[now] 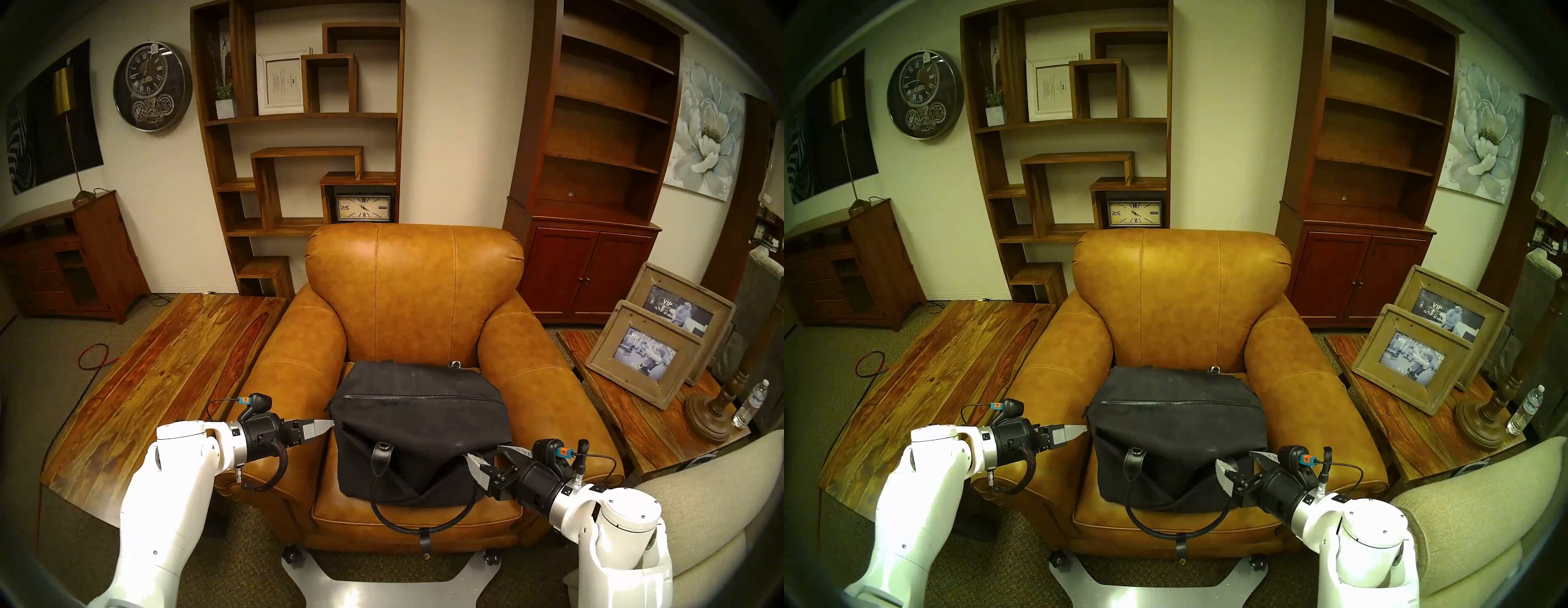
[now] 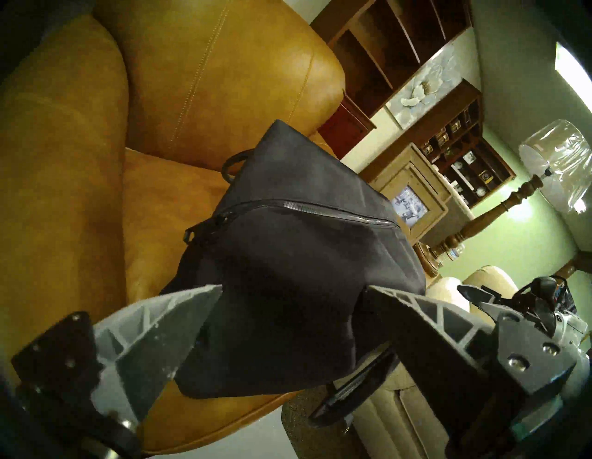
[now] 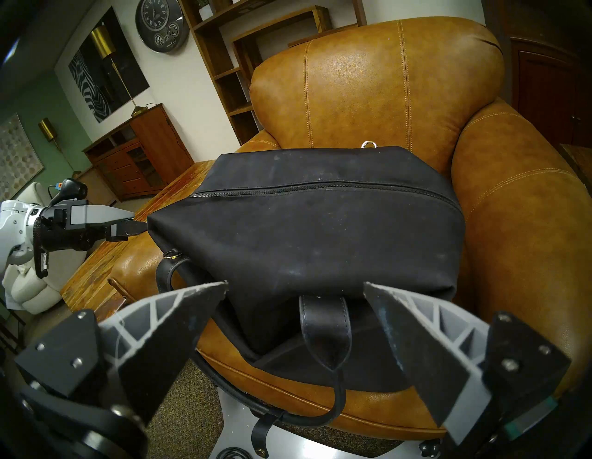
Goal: Open a bag with a zipper
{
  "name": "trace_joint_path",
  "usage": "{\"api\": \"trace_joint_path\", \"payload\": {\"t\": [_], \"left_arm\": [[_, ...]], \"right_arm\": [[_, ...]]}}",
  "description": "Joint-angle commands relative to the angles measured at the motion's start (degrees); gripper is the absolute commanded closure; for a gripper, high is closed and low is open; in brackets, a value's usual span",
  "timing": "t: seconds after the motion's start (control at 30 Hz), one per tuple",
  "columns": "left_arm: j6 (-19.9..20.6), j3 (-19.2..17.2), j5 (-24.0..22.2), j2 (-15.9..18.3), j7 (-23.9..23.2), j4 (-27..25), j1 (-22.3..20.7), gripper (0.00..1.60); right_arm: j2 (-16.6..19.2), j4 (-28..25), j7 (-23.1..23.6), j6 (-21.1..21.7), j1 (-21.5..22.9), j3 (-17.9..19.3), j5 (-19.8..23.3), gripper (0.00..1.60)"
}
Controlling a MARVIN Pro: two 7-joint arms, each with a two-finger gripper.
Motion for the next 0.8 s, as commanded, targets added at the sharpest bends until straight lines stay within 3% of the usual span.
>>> {"api": "trace_joint_path", "payload": {"t": [0.0,0.77], "left_arm": [[1.04,-0.52,-2.03,0.13,-1.74,4.42,-6.37,0.00],[-1.12,4.06,-0.61,-0.39,-2.50,17.71,-14.46,0.00]], "right_arm": [[-0.06,-0.97,-0.05,-0.09,0.24,0.00,0.04,0.00],[-0.24,-1.01,0.11,-0.08,0.27,0.08,-0.16,0.00]]}}
